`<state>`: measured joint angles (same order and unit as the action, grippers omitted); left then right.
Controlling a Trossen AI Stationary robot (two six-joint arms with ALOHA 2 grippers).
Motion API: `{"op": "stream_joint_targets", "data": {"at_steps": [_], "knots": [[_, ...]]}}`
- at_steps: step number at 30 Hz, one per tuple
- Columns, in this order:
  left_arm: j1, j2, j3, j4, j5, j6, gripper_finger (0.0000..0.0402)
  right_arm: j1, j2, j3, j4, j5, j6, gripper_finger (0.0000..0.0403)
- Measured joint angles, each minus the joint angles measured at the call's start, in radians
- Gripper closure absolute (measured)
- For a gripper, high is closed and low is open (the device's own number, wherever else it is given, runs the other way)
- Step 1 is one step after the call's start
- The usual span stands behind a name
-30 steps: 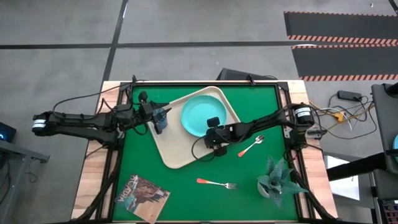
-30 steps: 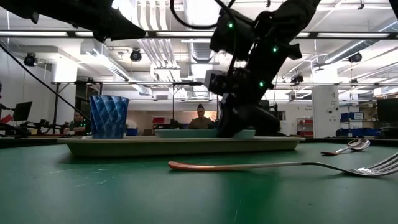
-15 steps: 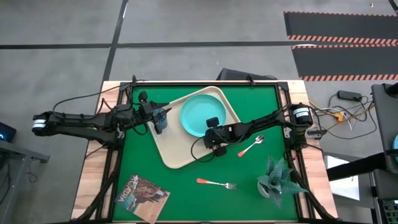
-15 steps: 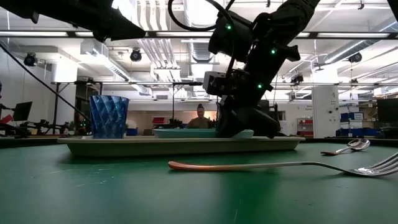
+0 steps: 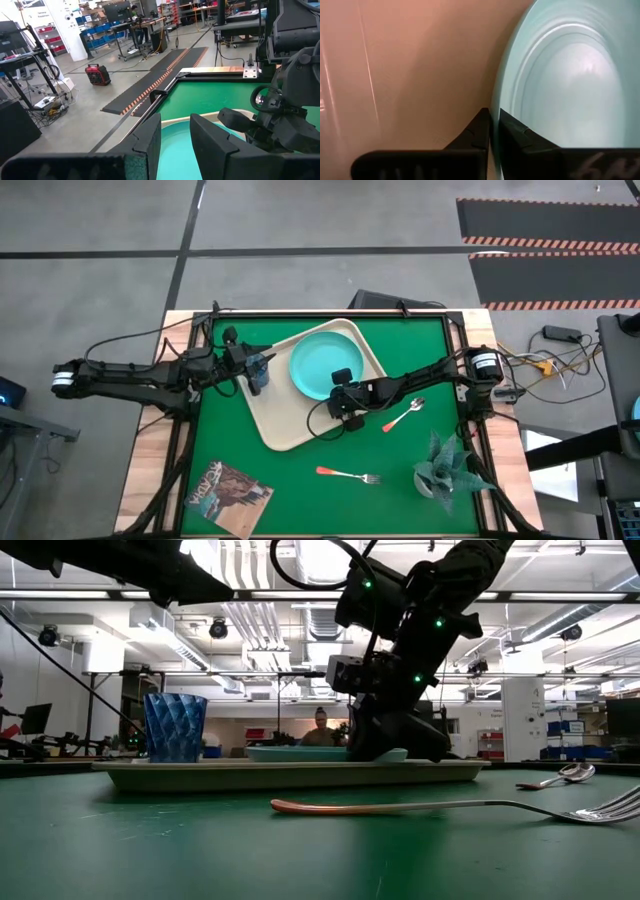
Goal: Pick and place plate/cup/fork/spoon on tray
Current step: Put the blue plate on the white tray
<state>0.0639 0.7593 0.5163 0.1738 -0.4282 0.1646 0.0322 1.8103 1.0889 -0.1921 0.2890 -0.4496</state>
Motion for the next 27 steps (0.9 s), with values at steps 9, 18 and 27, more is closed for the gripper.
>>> {"op": "stream_joint_targets", "data": {"at_steps": [9,18,27], "knots": [[0.0,0.0,0.0,0.0,0.0,0.0,0.0312,0.0,0.0,0.0,0.0,-0.001,0.003,0.0357],[0.0,0.0,0.0,0.0,0.0,0.0,0.0312,0.0,0.0,0.0,-0.001,-0.001,0.004,0.0327],[0.0,0.0,0.0,0.0,0.0,0.0,0.0312,0.0,-0.015,0.007,-0.021,-0.002,0.038,0.0308]]}}
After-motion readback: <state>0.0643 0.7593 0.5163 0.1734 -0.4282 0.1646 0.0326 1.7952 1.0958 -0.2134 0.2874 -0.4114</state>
